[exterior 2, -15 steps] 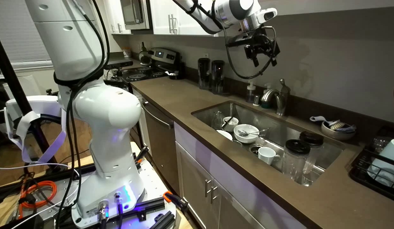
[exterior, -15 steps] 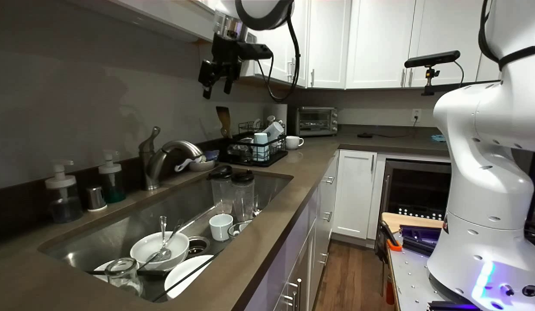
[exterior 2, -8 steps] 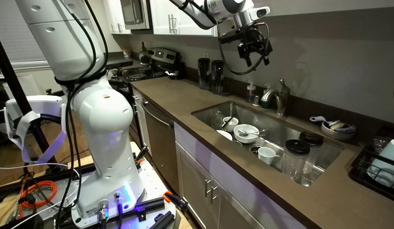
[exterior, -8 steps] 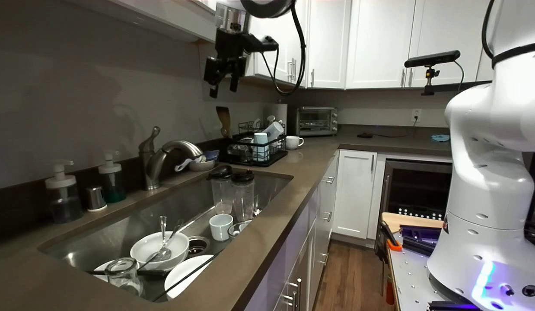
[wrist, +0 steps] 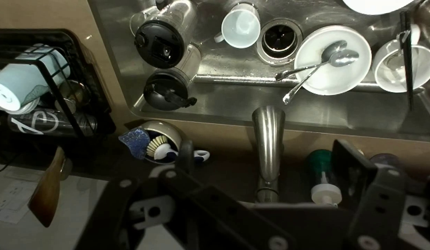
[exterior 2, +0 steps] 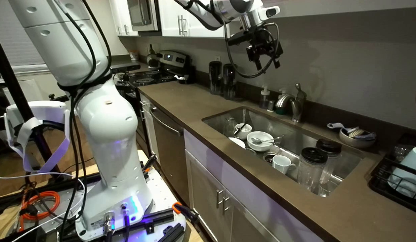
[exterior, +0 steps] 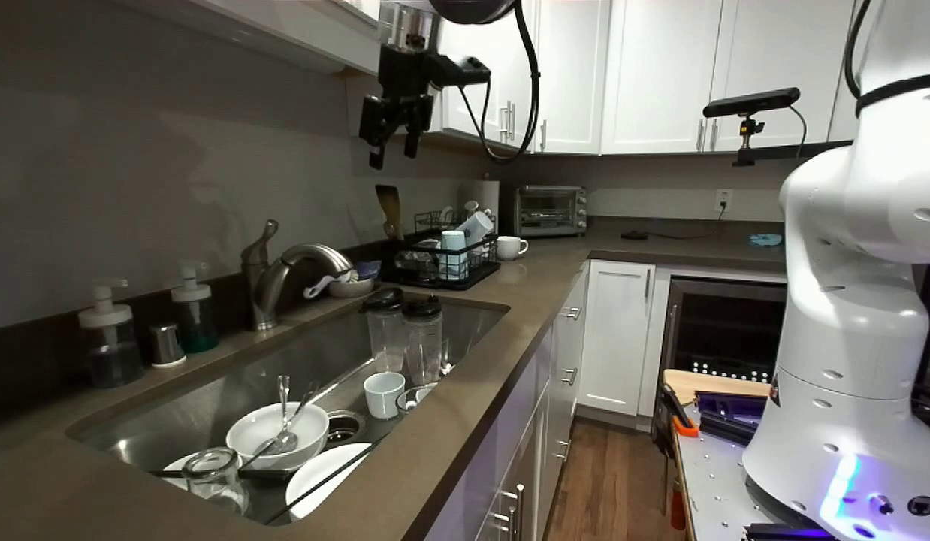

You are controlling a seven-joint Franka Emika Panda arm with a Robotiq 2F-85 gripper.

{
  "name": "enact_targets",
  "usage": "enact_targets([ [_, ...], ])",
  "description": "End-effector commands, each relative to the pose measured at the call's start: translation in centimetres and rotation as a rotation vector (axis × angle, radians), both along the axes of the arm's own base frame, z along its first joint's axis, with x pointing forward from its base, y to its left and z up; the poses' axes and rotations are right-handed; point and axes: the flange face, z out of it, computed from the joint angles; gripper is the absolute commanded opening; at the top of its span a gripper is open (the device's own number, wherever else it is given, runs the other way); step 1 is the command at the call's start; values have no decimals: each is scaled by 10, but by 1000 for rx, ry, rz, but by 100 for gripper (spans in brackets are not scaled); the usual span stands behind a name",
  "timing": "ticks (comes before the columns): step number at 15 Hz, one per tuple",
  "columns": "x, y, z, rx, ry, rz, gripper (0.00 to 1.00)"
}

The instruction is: Close the faucet

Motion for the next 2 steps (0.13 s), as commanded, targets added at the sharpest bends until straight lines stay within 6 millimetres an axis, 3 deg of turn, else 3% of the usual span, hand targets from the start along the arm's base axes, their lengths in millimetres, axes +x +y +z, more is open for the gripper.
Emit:
enact_targets([
  [1, -1, 1, 1, 0, 0, 2, 100],
  [2, -2, 2, 2, 0, 0, 3, 100],
])
